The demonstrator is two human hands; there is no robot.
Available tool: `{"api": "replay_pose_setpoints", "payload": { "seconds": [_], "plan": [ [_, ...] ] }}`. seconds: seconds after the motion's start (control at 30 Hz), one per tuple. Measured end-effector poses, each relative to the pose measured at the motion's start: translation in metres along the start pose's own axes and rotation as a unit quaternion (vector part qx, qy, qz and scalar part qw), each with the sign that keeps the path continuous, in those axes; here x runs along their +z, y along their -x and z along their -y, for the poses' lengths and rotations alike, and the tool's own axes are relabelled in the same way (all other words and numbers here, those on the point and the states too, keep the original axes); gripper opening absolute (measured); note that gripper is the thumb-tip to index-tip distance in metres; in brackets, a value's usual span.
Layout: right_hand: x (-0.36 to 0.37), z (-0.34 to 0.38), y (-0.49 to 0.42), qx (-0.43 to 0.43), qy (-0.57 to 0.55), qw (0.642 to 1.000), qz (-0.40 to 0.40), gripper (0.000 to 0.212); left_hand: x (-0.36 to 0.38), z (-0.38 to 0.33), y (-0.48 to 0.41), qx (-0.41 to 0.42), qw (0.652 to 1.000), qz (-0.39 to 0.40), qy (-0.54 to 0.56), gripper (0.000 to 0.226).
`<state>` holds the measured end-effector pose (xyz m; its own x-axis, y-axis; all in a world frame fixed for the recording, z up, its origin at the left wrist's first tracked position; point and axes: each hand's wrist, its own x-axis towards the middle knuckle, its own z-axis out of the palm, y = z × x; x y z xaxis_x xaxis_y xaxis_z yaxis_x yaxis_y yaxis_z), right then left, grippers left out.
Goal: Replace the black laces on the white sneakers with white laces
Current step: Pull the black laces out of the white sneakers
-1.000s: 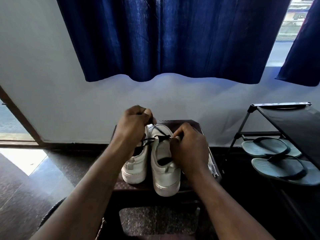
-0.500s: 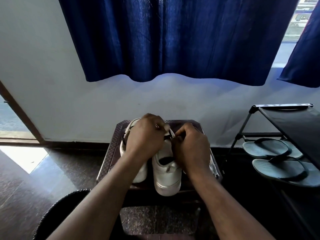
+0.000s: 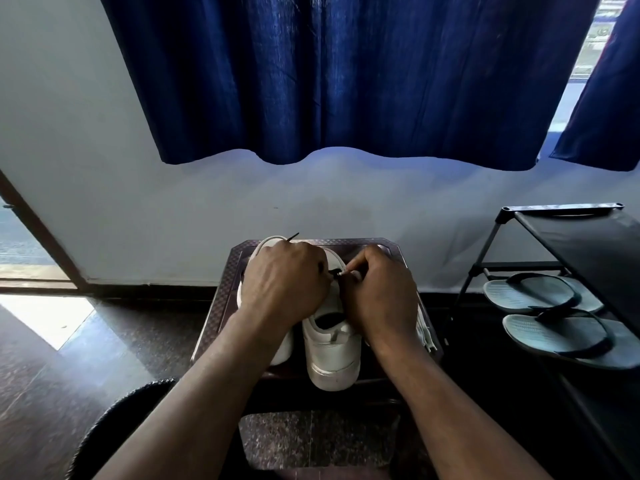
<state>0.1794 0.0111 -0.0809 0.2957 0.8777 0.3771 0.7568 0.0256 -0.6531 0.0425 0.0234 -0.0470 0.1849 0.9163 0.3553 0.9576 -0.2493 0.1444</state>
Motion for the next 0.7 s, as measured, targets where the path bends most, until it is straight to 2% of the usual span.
{"api": "replay_pose_setpoints", "payload": {
  "seconds": [0.1, 0.17, 0.2, 0.27, 0.3, 0.33, 0.47, 0.53, 0.6, 0.7],
  "plan": [
    [0.0, 0.0, 0.001, 0.002, 0.0, 1.0, 0.001, 0.006, 0.006, -0.002, 0.001, -0.014, 0.999, -0.021, 0.038, 0.015],
    [-0.001, 0.0, 0.001, 0.009, 0.0, 1.0, 0.004, 0.006, 0.007, -0.001, -0.002, -0.048, 0.987, -0.016, 0.152, 0.012],
    [-0.001, 0.0, 0.001, 0.011, -0.002, 1.0, 0.007, 0.006, 0.005, 0.001, -0.006, -0.092, 0.958, -0.01, 0.272, 0.013],
    [-0.003, 0.001, 0.001, 0.014, -0.008, 1.0, 0.015, 0.005, -0.008, 0.003, -0.011, -0.19, 0.829, -0.009, 0.526, 0.018],
    [-0.003, 0.001, 0.001, 0.014, -0.01, 1.0, 0.018, 0.004, -0.015, 0.005, -0.012, -0.223, 0.781, -0.018, 0.583, 0.02],
    [-0.004, 0.001, 0.001, 0.013, -0.01, 1.0, 0.019, 0.004, -0.02, 0.008, -0.013, -0.237, 0.772, -0.035, 0.589, 0.022],
    [-0.004, 0.003, 0.002, 0.02, -0.019, 1.0, 0.014, 0.005, -0.014, 0.028, -0.016, -0.196, 0.885, -0.121, 0.404, 0.017],
    [-0.006, 0.004, 0.002, 0.019, -0.018, 1.0, 0.015, 0.006, -0.008, 0.035, -0.016, -0.177, 0.916, -0.11, 0.344, 0.012],
    [-0.008, 0.004, 0.0, 0.007, -0.019, 0.999, 0.031, 0.008, -0.003, 0.038, -0.013, -0.124, 0.952, -0.078, 0.271, 0.018],
    [-0.005, 0.002, -0.009, -0.038, -0.011, 0.994, 0.104, 0.013, 0.001, 0.041, -0.004, -0.046, 0.989, -0.075, 0.118, 0.013]
  ]
}}
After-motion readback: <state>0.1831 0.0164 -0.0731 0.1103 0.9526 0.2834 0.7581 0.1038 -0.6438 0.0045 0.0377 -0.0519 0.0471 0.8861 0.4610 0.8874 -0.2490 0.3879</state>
